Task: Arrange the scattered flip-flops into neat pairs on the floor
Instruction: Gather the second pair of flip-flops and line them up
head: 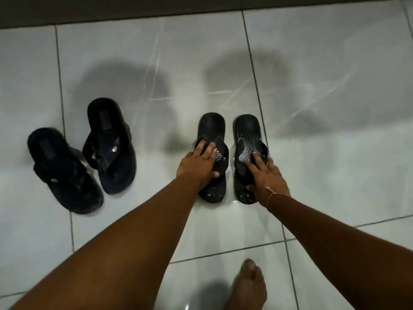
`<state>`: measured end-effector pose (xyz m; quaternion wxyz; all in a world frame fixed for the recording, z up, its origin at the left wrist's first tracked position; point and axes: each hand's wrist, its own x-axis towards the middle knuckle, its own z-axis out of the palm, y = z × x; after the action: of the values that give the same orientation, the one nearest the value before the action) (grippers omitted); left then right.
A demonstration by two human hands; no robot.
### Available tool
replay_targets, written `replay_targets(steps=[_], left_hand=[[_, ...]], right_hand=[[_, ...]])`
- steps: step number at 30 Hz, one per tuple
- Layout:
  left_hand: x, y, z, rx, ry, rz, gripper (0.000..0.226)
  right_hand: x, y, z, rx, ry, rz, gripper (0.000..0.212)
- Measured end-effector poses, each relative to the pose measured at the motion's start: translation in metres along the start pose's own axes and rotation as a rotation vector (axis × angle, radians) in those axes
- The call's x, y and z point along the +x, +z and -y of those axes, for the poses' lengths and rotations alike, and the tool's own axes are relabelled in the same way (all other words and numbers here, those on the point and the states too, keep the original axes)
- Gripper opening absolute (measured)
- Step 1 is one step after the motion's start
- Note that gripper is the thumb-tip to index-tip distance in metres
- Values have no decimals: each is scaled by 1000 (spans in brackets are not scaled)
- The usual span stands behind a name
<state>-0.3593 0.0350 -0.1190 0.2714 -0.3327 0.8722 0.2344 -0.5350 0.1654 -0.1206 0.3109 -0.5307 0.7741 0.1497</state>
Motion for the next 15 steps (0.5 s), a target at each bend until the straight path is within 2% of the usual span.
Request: replay_targets(steps=[5,9,13,15], left_hand=[[14,-6,-26,-84,-9,-80,84],[5,-8,-3,30,84,-268,101],[2,-1,11,85,73,-157,110],[3,6,2,63,71,-121,108]], right_hand=[[-3,1,-9,12,14,-108,92],[0,-5,-19,32,-56,-265,100],[7,-6,-28,-12,-75,-117,102],[6,-1,-29,-65,-91,-110,99]])
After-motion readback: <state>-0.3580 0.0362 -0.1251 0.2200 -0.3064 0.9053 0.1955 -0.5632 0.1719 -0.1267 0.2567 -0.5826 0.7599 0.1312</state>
